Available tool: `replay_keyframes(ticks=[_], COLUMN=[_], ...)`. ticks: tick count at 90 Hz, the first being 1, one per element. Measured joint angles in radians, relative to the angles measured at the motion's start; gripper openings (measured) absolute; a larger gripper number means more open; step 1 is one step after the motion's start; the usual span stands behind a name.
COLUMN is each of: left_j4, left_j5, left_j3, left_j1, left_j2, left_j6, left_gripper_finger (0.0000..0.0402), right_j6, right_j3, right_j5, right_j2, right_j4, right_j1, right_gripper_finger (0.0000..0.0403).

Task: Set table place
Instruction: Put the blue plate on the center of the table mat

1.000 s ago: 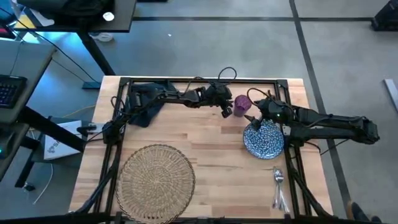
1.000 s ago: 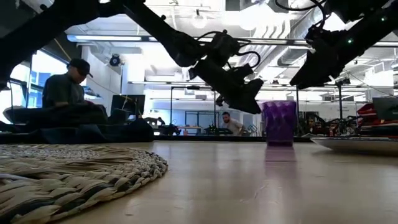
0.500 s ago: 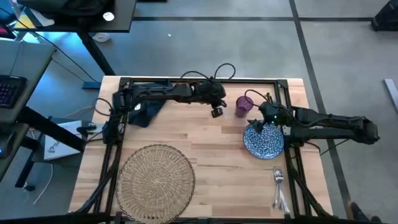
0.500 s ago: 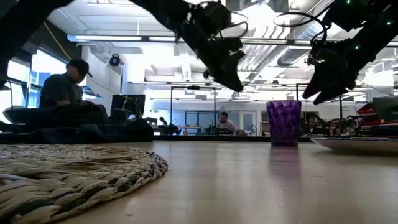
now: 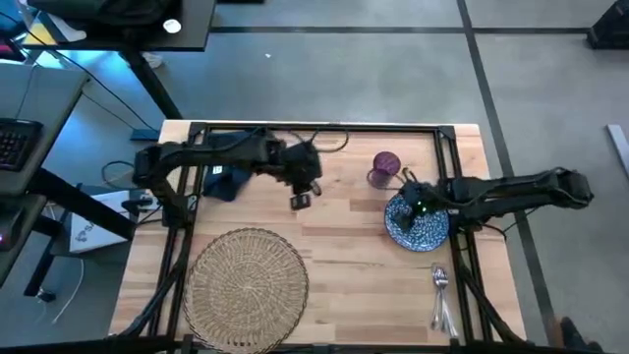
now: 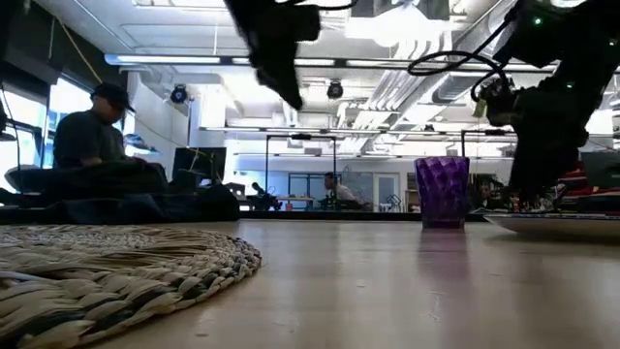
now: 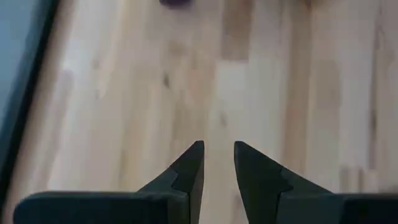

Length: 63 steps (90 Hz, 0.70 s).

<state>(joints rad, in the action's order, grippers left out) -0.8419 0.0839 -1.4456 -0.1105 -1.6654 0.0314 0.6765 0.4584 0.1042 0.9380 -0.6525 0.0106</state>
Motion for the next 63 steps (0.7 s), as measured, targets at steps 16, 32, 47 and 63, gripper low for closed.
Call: replay_keyframes(ticks=[16,32,47,63], left_j4=[0.014,0.092,0.221,0.379], left_j5=[-0.001,0.012,0.013,0.015], left_j3=[0.161,0.293,0.409,0.499], left_j1=[0.089,0.176,0.232,0.285], left_j2=[0.092,0.107,0.107,0.107], left_j6=[-0.010,-0.054,-0.104,-0.171], left_gripper_finger=[0.0069,0.0069,0.0069,0.0069], right_j6=[0.068,0.075,0.165,0.332], right_j3=[0.098,0.185,0.259,0.363], right_j5=[0.090,0.213,0.293,0.316], right_j2=[0.066,0.175,0.333,0.515], right_j4=[-0.049,-0.065,-0.129,-0.303], right_j1=[-0.121,-0.293,-0.457,-0.606], right_gripper_finger=[0.0397,0.0393,0.0372,0.0344])
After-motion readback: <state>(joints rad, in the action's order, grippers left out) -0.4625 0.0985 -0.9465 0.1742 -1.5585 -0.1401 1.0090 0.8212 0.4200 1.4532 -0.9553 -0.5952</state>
